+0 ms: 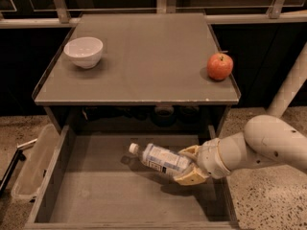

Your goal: Place blue plastic bottle into top drawer

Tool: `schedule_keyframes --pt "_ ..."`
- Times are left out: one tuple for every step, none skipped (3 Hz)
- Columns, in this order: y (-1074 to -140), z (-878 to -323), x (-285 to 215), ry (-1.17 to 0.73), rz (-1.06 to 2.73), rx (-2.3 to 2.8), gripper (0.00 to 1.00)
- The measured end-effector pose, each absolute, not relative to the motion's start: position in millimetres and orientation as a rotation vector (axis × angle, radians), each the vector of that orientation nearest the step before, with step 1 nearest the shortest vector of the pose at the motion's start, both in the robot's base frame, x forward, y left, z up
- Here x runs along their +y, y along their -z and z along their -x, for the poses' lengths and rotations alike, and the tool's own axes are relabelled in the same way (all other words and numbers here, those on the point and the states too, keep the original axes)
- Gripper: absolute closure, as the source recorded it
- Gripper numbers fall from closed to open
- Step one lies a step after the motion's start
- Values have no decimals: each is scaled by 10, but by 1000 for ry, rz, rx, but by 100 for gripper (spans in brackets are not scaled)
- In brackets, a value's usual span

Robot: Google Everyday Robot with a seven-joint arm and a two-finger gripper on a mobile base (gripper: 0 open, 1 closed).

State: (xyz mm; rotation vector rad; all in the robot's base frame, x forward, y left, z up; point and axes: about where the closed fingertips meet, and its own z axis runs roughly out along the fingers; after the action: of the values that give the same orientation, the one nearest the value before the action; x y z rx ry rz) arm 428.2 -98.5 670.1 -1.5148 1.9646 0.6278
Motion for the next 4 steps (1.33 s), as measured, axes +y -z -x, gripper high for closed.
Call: schedule_keyframes --pt "-6445 -4414 -936 -622 1470 1941 100" --pt "-6273 -4501 -917 -576 1440 1927 100" --pt "-6127 -4509 -898 -539 1437 1922 100" --pt "-6127 -4517 -898 -536 1435 1922 81"
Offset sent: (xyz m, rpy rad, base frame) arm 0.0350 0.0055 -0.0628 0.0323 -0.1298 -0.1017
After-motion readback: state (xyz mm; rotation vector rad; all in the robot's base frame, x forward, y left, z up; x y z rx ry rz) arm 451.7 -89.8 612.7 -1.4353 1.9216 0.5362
